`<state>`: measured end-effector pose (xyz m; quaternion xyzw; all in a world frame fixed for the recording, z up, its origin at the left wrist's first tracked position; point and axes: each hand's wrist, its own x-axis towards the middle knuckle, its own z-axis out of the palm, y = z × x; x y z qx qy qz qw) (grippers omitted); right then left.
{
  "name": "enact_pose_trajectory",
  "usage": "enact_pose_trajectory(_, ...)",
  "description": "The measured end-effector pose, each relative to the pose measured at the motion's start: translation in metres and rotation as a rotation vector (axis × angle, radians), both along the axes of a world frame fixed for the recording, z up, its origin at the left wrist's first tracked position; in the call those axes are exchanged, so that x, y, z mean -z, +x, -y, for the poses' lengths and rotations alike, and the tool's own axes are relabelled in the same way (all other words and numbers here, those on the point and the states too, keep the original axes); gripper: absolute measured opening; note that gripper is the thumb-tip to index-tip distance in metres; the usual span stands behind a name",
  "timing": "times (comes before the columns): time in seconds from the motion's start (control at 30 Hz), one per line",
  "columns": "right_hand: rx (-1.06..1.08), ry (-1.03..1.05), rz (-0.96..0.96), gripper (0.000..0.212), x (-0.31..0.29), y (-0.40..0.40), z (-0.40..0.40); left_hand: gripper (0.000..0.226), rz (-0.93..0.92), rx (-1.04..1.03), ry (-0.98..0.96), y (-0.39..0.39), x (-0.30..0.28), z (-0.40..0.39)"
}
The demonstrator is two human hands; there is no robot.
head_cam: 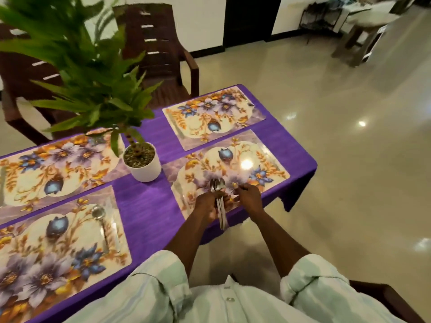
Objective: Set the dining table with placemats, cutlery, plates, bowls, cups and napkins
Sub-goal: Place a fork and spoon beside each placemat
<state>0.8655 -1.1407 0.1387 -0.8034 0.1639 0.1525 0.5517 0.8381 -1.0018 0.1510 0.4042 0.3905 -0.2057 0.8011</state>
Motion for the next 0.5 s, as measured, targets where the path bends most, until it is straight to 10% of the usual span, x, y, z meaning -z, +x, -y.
enact_pose_trajectory(0.5, -0.045, -0.089, -0.019, 0.020, 0.013, 0.125, 0.075, 0.048, -0.085, 0.185, 0.249, 0.165, 0.067, 0.066)
